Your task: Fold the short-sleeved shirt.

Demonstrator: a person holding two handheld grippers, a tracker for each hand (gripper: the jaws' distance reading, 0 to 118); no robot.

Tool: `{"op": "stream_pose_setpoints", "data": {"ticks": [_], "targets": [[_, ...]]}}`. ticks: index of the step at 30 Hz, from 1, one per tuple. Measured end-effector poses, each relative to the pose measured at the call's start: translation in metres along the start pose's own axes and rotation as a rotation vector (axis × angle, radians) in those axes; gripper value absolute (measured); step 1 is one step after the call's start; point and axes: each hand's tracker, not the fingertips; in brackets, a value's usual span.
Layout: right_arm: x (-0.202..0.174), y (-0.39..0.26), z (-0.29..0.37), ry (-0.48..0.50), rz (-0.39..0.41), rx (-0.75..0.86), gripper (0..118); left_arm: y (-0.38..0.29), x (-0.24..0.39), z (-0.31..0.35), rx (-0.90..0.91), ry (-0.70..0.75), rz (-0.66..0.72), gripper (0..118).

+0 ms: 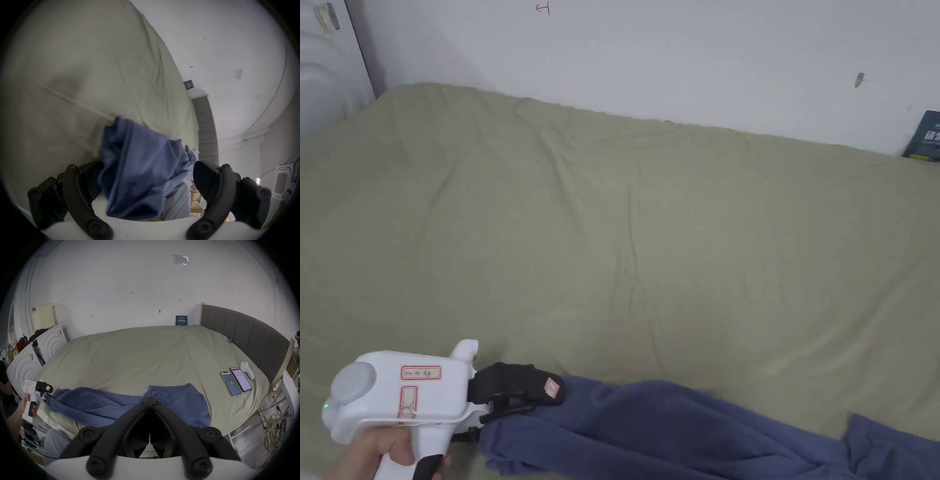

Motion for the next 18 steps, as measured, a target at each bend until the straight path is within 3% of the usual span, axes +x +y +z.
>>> {"op": "stream_pose_setpoints", "data": {"ticks": [1,2,3,4,5,7,9,18], "targets": [[0.0,0.0,-0.001,0.003,-0.003,0.0,0,0.001,-0.005,0.001,0.008,0.015,-0.027,99],[0.001,0.0,-0.001,0.007,-0.008,-0.001,0,0.002,-0.003,-0.001,0.014,0.025,-0.03,78],[0.002,0.0,-0.001,0.01,-0.013,-0.002,0,0.003,-0.004,-0.002,0.021,0.055,-0.025,22],[0.002,0.0,0.0,0.01,-0.018,-0.003,0,0.001,-0.005,-0.007,-0.009,0.08,0.043,10],[0.003,0.0,0.001,0.019,-0.021,-0.004,0,-0.002,-0.008,-0.008,-0.015,0.135,0.015,10],[0.004,0.001,0.005,0.02,-0.02,0.002,0,-0.003,-0.004,-0.005,-0.008,0.065,0.04,8],[0.008,0.002,0.009,0.022,-0.025,0.005,0,-0.003,0.003,0.004,0.029,0.151,-0.059,8],[0.026,0.007,0.018,0.031,-0.052,0.044,0,-0.018,0.042,0.07,0.173,0.183,-0.084,7]]}}
